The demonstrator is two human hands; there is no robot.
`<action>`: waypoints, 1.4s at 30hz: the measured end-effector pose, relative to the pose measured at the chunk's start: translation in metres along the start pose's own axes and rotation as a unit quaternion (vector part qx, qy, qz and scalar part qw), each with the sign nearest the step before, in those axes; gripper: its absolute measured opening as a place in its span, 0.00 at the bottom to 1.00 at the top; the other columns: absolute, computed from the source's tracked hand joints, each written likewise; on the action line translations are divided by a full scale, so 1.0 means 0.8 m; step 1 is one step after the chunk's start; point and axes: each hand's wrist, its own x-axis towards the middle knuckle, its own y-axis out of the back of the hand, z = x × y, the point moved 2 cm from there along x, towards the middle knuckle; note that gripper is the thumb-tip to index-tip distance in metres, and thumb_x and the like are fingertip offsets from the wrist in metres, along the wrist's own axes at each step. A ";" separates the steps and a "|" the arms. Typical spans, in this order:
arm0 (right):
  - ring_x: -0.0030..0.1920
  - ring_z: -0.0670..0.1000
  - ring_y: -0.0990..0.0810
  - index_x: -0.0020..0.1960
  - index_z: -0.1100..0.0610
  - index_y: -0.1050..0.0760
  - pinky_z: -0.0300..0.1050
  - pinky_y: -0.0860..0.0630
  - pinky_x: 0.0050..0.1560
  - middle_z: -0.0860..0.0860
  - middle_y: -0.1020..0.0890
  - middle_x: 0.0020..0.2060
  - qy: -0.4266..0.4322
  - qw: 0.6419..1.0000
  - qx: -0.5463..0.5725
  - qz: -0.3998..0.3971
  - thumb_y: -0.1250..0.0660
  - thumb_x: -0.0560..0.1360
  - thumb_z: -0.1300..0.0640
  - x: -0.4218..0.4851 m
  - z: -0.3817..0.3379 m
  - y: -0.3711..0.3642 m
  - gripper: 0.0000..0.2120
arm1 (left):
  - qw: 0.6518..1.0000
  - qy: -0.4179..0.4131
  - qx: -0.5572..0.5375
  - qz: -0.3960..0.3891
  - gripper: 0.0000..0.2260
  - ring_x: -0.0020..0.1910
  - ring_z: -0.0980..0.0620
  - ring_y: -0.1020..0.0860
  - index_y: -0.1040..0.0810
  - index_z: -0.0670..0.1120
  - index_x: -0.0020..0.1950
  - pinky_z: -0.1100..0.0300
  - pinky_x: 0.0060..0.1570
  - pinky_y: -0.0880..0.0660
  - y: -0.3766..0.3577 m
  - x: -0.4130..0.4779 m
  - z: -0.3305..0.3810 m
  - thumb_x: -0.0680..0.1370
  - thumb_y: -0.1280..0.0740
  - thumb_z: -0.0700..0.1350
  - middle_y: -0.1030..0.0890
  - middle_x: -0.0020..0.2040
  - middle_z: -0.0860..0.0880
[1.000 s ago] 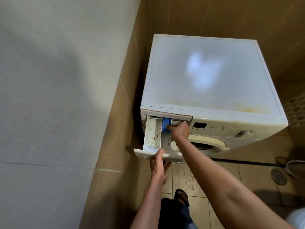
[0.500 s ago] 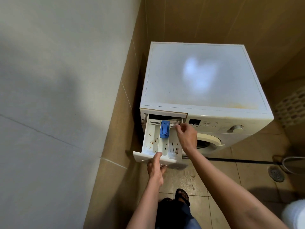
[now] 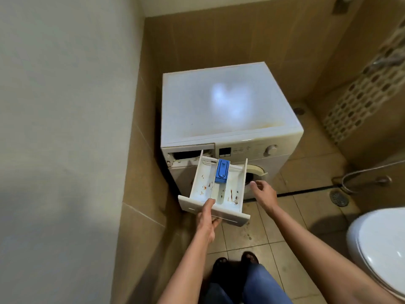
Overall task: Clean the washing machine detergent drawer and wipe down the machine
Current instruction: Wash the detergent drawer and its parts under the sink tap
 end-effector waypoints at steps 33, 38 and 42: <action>0.53 0.50 0.23 0.61 0.59 0.24 0.39 0.33 0.48 0.52 0.19 0.54 -0.261 0.789 0.229 0.508 0.38 0.79 0.46 -0.531 0.449 0.559 0.19 | 0.767 0.123 0.441 -0.450 0.21 0.49 0.46 0.22 0.35 0.44 0.67 0.44 0.50 0.23 -0.365 -0.458 -0.531 0.77 0.32 0.45 0.21 0.50 0.44; 0.58 0.52 0.23 0.63 0.58 0.25 0.43 0.29 0.55 0.52 0.20 0.58 -0.306 0.724 0.257 0.563 0.38 0.78 0.45 -0.614 0.525 0.603 0.21 | 0.710 0.138 0.499 -0.478 0.25 0.50 0.44 0.20 0.34 0.42 0.69 0.46 0.40 0.19 -0.385 -0.523 -0.626 0.76 0.30 0.46 0.20 0.53 0.43; 0.58 0.53 0.22 0.63 0.57 0.25 0.51 0.26 0.61 0.52 0.20 0.58 -0.320 0.685 0.279 0.591 0.36 0.77 0.44 -0.657 0.590 0.641 0.21 | 0.661 0.142 0.544 -0.498 0.23 0.47 0.45 0.21 0.34 0.42 0.68 0.51 0.34 0.18 -0.414 -0.566 -0.703 0.77 0.31 0.47 0.22 0.51 0.43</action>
